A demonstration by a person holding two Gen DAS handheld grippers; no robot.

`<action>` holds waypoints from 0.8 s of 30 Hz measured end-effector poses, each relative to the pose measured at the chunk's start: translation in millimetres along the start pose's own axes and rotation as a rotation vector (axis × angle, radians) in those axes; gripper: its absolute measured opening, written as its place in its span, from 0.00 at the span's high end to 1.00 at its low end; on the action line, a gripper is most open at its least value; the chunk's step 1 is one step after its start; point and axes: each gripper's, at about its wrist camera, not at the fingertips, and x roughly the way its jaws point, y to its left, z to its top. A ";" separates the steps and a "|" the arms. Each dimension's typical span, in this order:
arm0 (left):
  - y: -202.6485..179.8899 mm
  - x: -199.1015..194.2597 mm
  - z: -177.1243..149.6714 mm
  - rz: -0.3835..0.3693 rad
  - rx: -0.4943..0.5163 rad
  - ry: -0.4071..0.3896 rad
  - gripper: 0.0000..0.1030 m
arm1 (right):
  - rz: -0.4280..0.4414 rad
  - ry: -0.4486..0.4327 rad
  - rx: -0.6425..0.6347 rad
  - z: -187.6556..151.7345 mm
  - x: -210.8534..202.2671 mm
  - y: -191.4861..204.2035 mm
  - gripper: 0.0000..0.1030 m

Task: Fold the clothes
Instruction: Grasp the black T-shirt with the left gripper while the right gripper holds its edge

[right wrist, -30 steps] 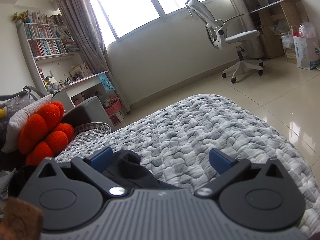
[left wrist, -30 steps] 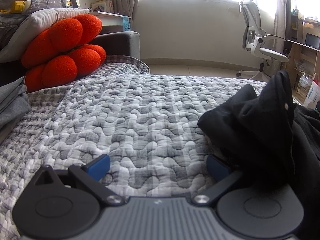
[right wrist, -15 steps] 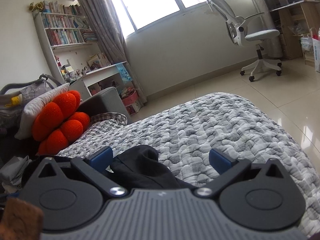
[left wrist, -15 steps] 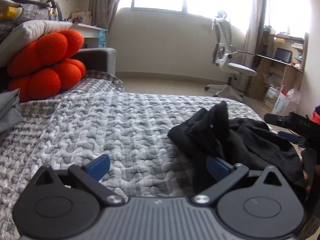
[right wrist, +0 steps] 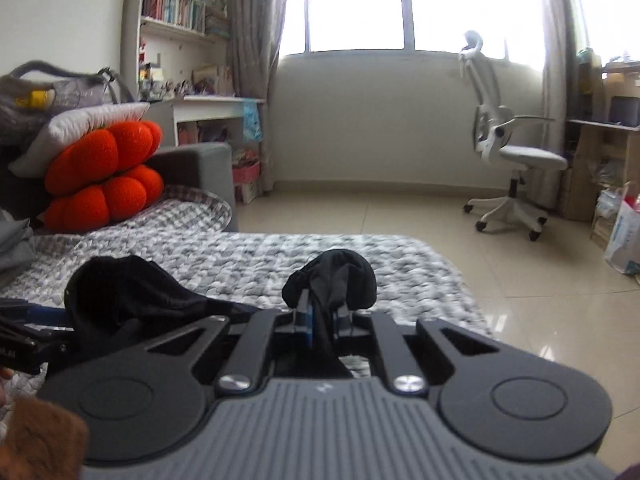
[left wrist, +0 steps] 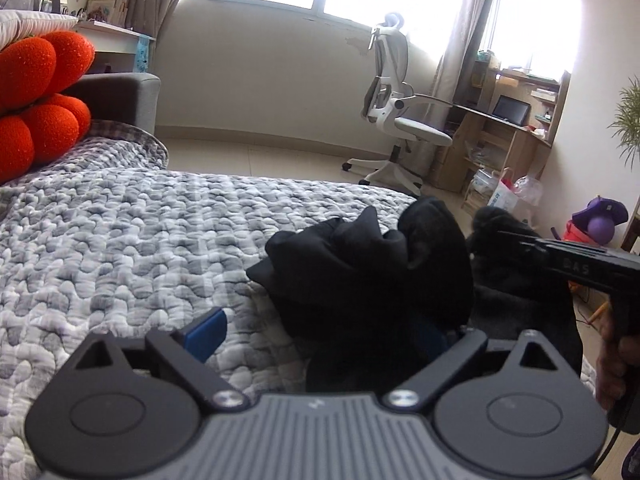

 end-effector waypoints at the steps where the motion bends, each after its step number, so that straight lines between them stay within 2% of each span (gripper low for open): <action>1: -0.1 -0.8 0.9 -0.010 0.000 -0.003 0.06 | -0.025 -0.022 0.017 0.3 -12.0 -9.7 0.91; 6: -5.5 13.4 7.5 -0.055 0.023 0.039 0.04 | -0.108 -0.100 0.051 4.9 -52.0 -40.3 0.91; 13: -7.3 36.9 21.5 -0.104 0.030 0.086 0.00 | -0.133 -0.073 0.023 -2.8 -44.4 -38.1 0.91; 15: -9.8 34.8 25.7 -0.109 0.038 0.082 0.00 | -0.130 -0.086 0.017 -5.0 -44.1 -35.7 0.91; 18: -13.9 30.2 31.9 -0.116 0.051 0.073 0.00 | -0.115 -0.143 0.026 0.3 -53.5 -38.2 0.91; 21: -18.0 25.6 38.1 -0.123 0.065 0.065 0.00 | -0.138 -0.212 0.024 7.4 -70.8 -44.6 0.91; 24: -27.5 4.0 34.9 -0.153 0.118 0.026 0.00 | -0.140 -0.226 0.048 14.0 -74.3 -53.8 0.91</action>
